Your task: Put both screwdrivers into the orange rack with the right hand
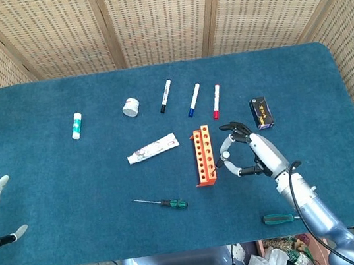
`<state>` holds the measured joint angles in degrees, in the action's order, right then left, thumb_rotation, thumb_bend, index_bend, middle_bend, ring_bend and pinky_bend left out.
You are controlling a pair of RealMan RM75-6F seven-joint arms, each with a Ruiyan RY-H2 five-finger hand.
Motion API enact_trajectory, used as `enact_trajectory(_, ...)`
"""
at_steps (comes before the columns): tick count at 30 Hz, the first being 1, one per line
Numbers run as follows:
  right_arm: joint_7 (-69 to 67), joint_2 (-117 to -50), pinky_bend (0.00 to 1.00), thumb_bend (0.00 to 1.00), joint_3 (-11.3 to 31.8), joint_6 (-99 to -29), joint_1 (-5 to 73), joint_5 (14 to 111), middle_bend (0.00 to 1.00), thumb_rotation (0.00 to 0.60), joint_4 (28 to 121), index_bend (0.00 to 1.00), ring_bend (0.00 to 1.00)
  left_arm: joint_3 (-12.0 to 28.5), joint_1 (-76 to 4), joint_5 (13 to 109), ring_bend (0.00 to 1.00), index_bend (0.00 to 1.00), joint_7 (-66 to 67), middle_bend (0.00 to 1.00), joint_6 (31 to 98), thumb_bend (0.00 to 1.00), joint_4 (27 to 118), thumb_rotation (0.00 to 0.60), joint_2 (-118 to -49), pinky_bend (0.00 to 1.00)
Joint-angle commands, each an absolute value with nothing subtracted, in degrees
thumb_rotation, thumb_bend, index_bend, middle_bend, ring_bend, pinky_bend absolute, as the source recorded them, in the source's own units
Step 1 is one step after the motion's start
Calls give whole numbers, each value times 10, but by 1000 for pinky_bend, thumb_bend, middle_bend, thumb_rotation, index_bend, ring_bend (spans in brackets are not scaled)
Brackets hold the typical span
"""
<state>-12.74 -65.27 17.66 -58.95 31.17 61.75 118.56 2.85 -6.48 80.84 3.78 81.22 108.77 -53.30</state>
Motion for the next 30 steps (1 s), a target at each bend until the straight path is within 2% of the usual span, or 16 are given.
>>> enact_trajectory(1, -123, -655, 131, 559, 176, -591, 314, 614, 143, 600, 1185, 628, 0, 29, -65, 808, 0, 0, 37, 0, 812, 0, 1087, 600, -532, 0)
enact_trajectory(17, -114, -663, 131, 558, 168, -584, 320, 599, 143, 600, 1172, 628, 0, 28, -66, 809, 0, 0, 39, 0, 811, 0, 1087, 600, -533, 0)
enact_trajectory(30, -96, -698, 131, 559, 148, -578, 327, 606, 143, 600, 1136, 629, 0, 29, -66, 807, 0, 0, 42, 0, 810, 0, 1088, 600, -535, 0)
